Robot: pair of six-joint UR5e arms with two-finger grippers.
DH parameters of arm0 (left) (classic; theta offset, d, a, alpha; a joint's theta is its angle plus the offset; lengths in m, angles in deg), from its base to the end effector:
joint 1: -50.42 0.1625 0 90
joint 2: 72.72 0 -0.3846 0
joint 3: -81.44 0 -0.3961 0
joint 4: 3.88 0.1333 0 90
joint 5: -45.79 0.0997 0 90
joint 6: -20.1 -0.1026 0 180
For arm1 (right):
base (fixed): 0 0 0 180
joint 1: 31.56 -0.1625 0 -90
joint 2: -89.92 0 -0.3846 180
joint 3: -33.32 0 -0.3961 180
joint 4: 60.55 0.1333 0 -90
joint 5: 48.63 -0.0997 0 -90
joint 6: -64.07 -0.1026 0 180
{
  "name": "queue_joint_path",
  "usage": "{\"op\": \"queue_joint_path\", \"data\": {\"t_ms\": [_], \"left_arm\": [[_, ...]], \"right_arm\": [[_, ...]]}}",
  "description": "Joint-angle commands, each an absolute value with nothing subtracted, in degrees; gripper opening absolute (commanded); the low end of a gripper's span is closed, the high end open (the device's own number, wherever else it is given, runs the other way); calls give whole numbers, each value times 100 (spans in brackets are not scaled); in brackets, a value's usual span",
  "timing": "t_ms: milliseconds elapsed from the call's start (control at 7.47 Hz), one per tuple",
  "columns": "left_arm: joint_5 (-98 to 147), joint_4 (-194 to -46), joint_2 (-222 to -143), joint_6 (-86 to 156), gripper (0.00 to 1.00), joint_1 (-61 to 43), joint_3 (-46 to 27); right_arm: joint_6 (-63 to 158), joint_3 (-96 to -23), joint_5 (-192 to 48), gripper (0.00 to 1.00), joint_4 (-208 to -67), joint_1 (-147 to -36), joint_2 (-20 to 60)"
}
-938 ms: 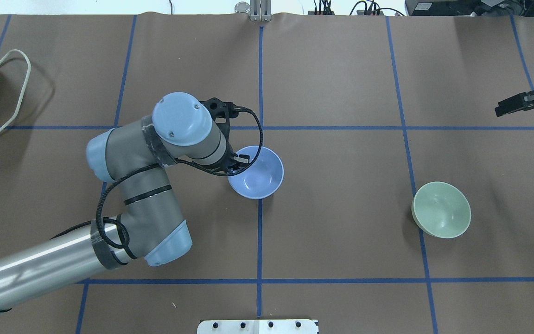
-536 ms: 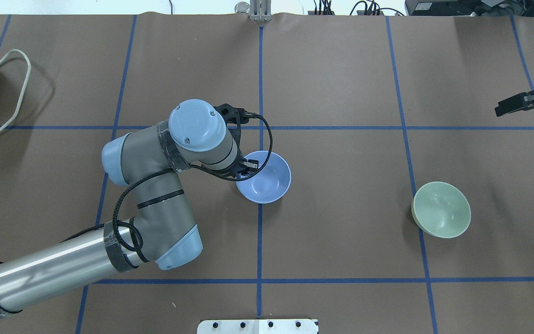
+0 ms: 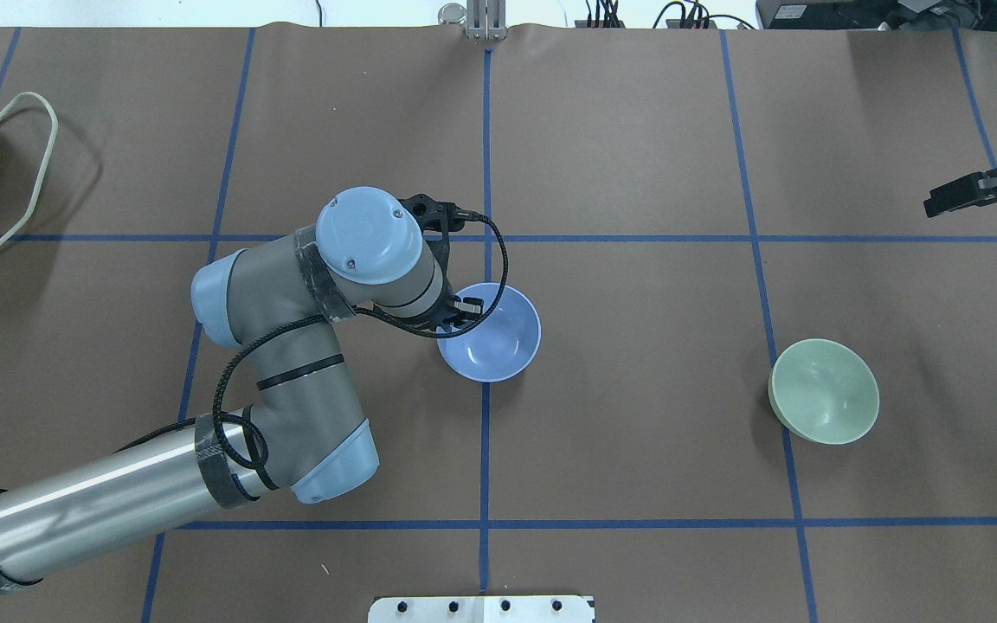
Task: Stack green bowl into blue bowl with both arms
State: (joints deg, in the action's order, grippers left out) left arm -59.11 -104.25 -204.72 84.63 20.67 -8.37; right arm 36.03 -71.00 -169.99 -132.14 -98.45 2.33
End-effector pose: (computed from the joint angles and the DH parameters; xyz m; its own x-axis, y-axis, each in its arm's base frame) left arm 0.5478 -0.4362 0.1663 0.6110 0.1294 -0.7810 0.0448 0.9793 0.1974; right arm -0.1335 -0.5165 0.4470 0.7403 -0.1854 0.6462 -0.0306 0.9509 0.3080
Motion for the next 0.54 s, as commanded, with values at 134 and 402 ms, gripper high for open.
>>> {"op": "queue_joint_path", "data": {"t_ms": [134, 402], "left_arm": [[-6746, -9655, -19670, 7168, 98, 1048, -2107], [-7555, -9257, -18808, 5551, 98, -199, -2639]], "right_arm": [[3218, -7336, -17314, 100, -13218, -9784, 195], [3032, -7696, -17633, 100, -13235, -9434, -67]]}}
